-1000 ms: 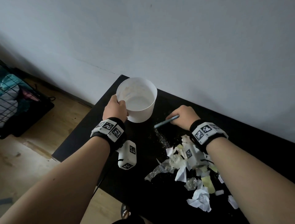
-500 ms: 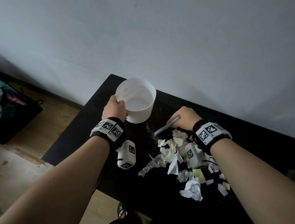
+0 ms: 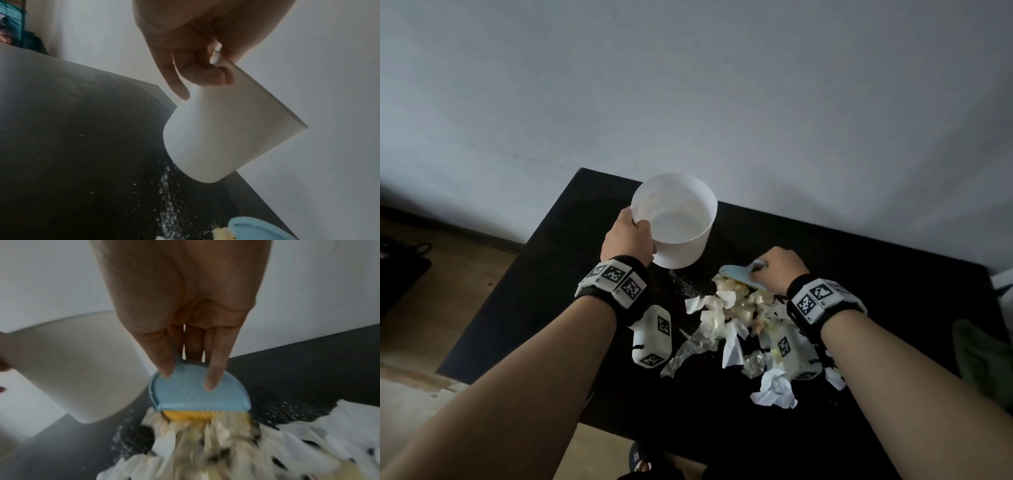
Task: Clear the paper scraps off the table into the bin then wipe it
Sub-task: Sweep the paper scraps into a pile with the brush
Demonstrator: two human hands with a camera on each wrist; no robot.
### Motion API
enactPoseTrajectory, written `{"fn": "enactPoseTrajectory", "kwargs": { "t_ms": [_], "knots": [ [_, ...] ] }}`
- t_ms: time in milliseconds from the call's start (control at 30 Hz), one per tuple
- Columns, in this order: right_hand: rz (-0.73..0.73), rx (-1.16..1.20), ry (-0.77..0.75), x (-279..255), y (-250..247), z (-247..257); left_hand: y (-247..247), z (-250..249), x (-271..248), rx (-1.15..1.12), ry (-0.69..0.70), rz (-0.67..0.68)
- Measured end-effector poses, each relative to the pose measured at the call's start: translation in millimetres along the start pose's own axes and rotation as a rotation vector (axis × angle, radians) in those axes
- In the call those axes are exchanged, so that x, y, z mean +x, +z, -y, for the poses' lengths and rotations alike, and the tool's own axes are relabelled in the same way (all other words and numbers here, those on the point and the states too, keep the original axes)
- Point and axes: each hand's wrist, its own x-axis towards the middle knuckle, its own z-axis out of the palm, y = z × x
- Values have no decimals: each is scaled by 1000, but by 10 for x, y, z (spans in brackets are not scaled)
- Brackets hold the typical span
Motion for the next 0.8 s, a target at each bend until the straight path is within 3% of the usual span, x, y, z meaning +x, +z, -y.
{"fn": "enactPoseTrajectory", "kwargs": {
  "t_ms": [167, 367, 533, 700, 800],
  "knots": [
    [-186, 1, 55, -148, -146, -118, 52, -69, -62, -17, 42, 50],
    [-461, -27, 373, -573, -253, -669, 99, -109, -145, -22, 85, 95],
    [-268, -20, 469, -642, 20, -757, 169, -153, -227, -20, 128, 134],
    [-170, -5, 249, -633, 188, -504, 223, -157, -293, -4, 170, 169],
    [-243, 4, 188, -678, 103, -498, 232, -162, -324, -2, 192, 181]
  ]
}}
